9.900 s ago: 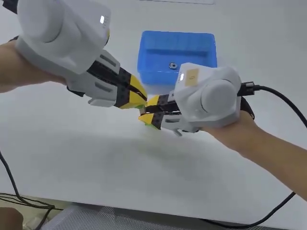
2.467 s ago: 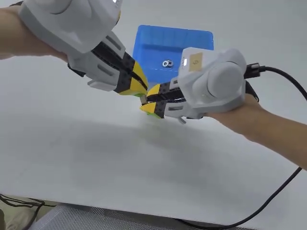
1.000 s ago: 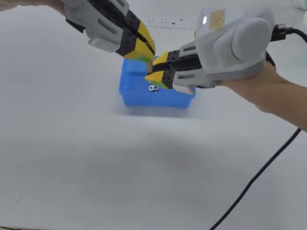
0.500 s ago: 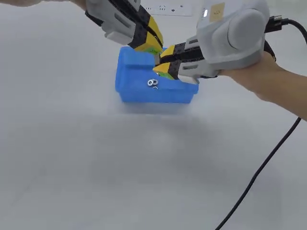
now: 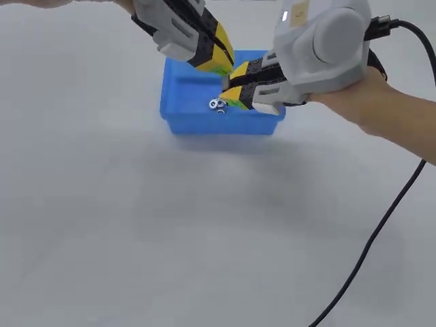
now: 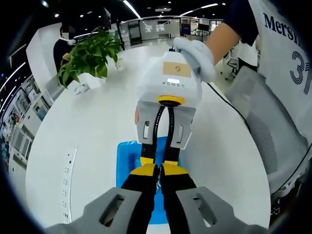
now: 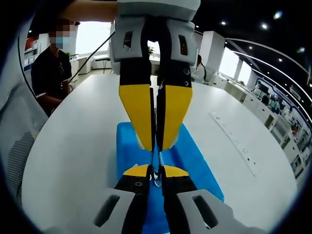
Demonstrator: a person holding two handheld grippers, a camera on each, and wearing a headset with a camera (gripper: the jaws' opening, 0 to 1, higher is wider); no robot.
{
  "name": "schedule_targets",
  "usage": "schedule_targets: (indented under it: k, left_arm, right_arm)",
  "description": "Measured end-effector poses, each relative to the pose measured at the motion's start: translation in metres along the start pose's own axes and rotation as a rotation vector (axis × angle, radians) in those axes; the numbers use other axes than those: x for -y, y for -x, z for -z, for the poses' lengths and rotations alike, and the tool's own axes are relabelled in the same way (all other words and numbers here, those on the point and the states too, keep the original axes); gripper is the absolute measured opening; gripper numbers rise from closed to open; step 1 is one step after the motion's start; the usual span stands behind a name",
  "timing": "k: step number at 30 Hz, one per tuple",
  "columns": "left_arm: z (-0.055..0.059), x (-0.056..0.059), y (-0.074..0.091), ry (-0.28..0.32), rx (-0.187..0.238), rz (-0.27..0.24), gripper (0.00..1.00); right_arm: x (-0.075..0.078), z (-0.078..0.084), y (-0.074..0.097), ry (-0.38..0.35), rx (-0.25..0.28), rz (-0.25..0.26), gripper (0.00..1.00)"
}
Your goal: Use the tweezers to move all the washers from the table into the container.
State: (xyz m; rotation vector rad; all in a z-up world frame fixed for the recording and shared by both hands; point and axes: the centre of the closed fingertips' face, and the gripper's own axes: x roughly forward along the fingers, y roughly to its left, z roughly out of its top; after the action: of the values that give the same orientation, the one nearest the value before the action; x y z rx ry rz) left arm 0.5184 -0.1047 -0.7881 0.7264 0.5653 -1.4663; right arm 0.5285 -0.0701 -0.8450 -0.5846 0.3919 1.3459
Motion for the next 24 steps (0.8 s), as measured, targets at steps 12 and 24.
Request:
schedule_targets:
  k: [12, 24]
  left_arm:
    - [-0.008, 0.003, 0.009, -0.015, 0.008, -0.013, 0.07]
    - [-0.037, 0.017, 0.043, -0.051, 0.057, -0.055, 0.06]
  right_arm:
    - [0.002, -0.008, 0.005, -0.012, 0.015, 0.009, 0.11]
    - [-0.005, -0.041, 0.033, 0.014, 0.077, 0.034, 0.09]
